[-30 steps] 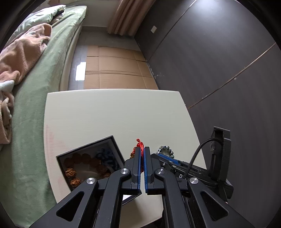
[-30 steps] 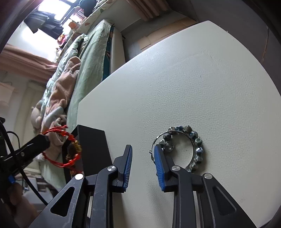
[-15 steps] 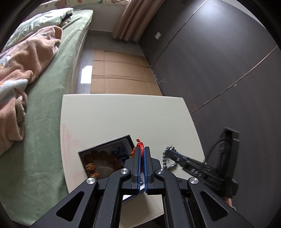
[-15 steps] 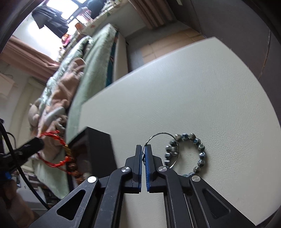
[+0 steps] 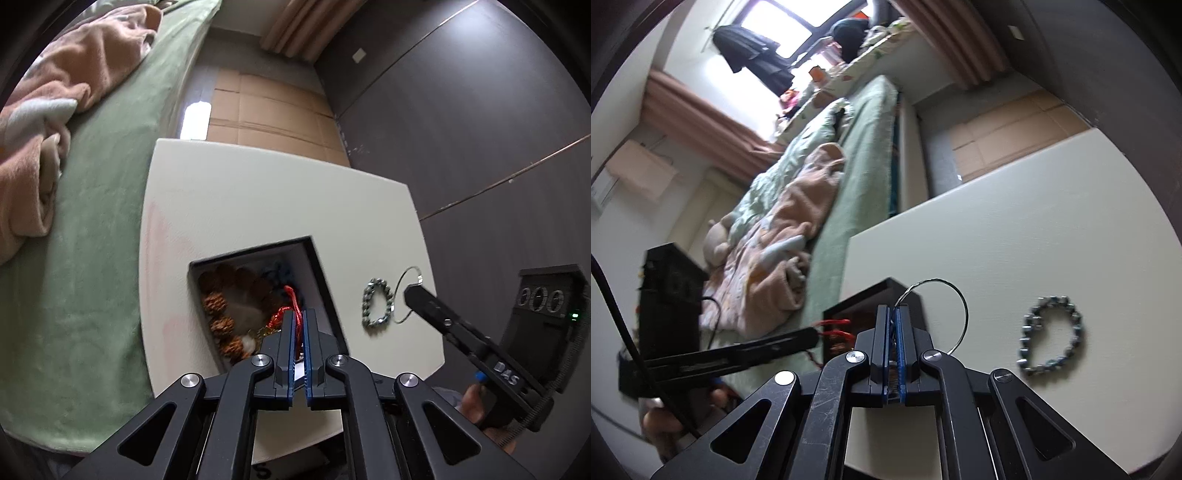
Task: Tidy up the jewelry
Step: 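Lower both held pieces into the black box and open both tools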
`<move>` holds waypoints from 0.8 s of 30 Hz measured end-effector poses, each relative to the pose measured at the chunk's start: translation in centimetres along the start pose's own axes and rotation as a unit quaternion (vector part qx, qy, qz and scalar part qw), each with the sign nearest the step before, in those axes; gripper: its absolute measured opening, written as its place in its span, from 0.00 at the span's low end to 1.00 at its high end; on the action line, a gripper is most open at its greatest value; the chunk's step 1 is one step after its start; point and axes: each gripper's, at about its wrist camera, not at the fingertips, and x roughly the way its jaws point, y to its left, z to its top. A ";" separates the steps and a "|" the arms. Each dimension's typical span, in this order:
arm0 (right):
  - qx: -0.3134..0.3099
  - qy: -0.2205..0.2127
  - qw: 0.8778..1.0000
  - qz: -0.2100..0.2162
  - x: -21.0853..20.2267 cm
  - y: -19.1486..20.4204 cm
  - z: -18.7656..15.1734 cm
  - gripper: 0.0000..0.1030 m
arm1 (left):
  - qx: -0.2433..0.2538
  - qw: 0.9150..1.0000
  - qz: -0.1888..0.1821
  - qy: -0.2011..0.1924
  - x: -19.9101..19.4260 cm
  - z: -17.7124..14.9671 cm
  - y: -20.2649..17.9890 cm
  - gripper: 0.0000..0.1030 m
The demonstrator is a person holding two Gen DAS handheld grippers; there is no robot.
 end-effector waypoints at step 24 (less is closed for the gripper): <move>-0.009 0.058 0.996 0.065 4.3 3.6 -0.9 0.61 | 0.001 0.994 0.088 -0.069 -4.5 -0.6 2.9 0.76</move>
